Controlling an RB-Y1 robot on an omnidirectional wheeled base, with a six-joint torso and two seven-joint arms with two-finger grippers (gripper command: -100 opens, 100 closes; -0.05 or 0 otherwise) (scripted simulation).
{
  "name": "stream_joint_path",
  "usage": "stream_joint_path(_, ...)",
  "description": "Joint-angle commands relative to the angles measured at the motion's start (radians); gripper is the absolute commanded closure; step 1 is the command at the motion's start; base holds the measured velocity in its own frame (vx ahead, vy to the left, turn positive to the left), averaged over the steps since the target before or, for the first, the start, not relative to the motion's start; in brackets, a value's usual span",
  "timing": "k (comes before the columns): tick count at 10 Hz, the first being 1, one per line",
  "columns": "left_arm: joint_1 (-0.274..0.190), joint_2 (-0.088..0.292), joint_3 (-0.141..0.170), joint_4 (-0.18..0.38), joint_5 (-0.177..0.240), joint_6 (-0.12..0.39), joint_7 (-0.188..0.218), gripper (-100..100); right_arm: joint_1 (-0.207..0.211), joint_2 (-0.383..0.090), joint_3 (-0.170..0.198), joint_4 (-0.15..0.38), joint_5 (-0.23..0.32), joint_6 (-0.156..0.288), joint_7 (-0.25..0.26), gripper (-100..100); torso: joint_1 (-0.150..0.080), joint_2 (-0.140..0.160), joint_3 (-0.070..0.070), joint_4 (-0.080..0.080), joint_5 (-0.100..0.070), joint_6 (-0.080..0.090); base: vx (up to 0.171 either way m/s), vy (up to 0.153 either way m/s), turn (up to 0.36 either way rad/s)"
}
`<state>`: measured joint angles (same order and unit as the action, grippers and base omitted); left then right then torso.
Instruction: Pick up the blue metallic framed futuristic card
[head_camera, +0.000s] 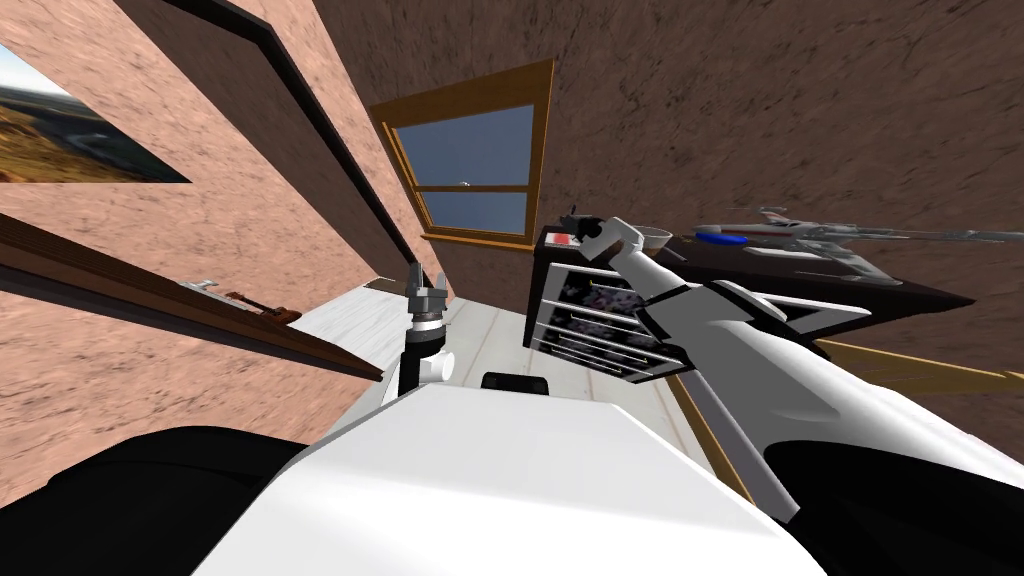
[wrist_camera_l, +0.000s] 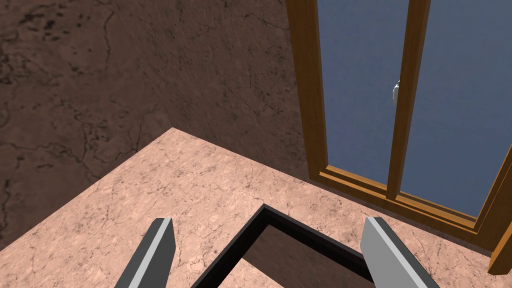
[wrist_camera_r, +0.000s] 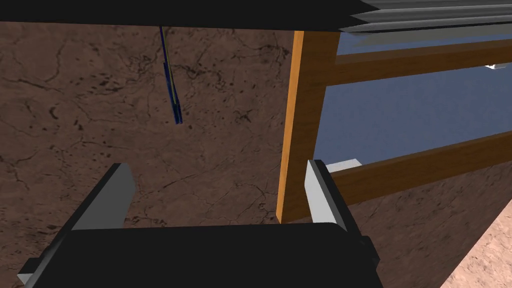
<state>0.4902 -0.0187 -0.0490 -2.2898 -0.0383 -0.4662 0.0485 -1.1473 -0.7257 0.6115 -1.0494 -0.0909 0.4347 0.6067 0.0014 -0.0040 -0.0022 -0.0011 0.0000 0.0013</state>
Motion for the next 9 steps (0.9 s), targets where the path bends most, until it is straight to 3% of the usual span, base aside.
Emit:
stream_joint_path(1,0.0,0.0,0.0,0.0,0.0,0.0,0.0,0,-0.043,-0.01,0.03,0.05,-0.017,0.035,0.006,-100,0.0,0.0,0.0,0.0,0.0,0.0,0.063,0.03,0.048)
stream_joint_path(6,0.0,0.0,0.0,0.0,0.0,0.0,0.0,0,-0.156,-0.028,0.119,0.206,-0.076,0.123,0.017,-100,0.0,-0.001,-0.001,0.0,0.0,0.0,0.074,0.023,0.064)
stream_joint_path(9,0.0,0.0,0.0,0.0,0.0,0.0,0.0,0,-0.193,-0.031,0.152,0.265,-0.1,0.154,0.02,-100,-0.001,-0.001,0.0,0.0,0.0,0.0,0.064,0.02,0.035)
